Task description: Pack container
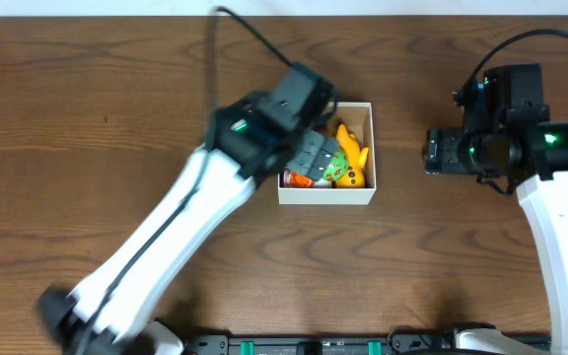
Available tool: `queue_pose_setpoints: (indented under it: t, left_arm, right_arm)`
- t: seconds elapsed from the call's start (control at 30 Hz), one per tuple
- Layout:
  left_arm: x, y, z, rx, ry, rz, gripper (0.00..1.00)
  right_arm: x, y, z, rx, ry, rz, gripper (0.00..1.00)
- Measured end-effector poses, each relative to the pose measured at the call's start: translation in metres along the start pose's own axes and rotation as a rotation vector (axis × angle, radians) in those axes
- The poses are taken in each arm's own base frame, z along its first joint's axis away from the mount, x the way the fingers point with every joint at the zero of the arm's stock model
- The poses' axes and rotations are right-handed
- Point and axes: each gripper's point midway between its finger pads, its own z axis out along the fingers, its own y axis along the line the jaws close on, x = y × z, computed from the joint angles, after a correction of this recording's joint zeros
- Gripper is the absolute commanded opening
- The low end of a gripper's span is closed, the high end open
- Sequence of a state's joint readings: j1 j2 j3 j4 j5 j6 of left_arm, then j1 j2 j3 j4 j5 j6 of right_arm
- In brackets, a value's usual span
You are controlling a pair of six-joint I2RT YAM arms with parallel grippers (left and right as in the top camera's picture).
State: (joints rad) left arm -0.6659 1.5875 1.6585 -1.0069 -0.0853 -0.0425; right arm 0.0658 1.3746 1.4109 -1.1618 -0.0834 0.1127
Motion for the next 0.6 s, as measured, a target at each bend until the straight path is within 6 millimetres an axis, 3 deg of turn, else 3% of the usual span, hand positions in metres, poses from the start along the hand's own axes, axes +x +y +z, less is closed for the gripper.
queue_pose_setpoints:
  t: [0.13, 0.27, 0.4, 0.5, 0.6]
  left_arm:
    - [0.0, 0.034, -0.074, -0.114, -0.155, -0.069, 0.98]
    - [0.023, 0.083, -0.162, -0.241, -0.331, -0.213, 0.98]
    - [0.056, 0.112, -0.218, -0.305, -0.446, -0.337, 0.98]
    - [0.085, 0.128, -0.256, -0.343, -0.536, -0.424, 0.98]
    - [0.109, 0.138, -0.277, -0.383, -0.579, -0.481, 0.98]
  right_arm:
    - [-0.018, 0.015, -0.034, -0.075, -0.153, -0.056, 0.84]
    - [-0.02, 0.028, -0.104, -0.119, -0.368, -0.145, 0.88]
    - [0.003, 0.031, -0.149, -0.126, -0.474, -0.208, 0.9]
    - [0.02, 0.032, -0.173, -0.127, -0.541, -0.235, 0.99]
    - [0.03, 0.033, -0.191, -0.127, -0.603, -0.26, 0.99]
